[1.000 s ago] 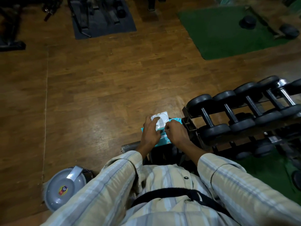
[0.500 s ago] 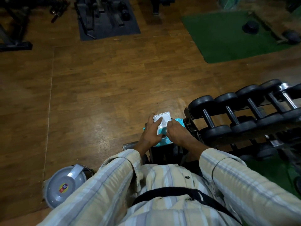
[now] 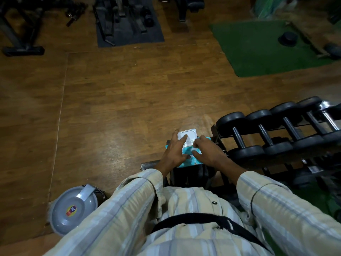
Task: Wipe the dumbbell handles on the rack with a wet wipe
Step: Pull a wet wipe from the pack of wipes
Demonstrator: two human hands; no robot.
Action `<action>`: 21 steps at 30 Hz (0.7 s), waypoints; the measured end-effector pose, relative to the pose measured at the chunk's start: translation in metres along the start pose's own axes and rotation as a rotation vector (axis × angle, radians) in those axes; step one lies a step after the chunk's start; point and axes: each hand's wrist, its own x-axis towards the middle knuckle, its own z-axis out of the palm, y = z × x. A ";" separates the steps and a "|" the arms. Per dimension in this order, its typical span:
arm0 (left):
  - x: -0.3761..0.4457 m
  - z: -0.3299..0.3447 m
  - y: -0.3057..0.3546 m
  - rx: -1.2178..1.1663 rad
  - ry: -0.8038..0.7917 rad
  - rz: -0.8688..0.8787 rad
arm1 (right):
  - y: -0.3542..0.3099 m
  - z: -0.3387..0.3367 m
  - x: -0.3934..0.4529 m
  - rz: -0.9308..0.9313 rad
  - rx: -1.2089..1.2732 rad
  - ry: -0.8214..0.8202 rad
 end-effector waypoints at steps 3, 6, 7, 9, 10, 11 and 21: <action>-0.002 -0.001 -0.001 0.006 -0.013 0.010 | -0.007 0.002 0.002 0.085 0.030 0.013; -0.003 0.000 0.000 0.011 -0.017 0.003 | -0.015 0.005 0.003 0.112 -0.013 0.051; -0.004 -0.001 0.001 0.014 -0.015 -0.004 | -0.017 0.004 0.003 0.114 -0.020 0.063; -0.004 -0.002 0.003 0.009 -0.015 -0.019 | -0.019 0.003 0.001 0.126 -0.009 0.079; -0.004 -0.002 0.005 0.007 -0.014 -0.021 | -0.019 0.004 0.000 0.129 -0.003 0.078; -0.004 -0.002 0.006 0.009 -0.017 -0.024 | -0.018 0.004 -0.002 0.134 0.007 0.079; -0.009 -0.002 0.012 0.055 -0.022 -0.032 | -0.015 0.004 -0.019 0.279 0.328 0.295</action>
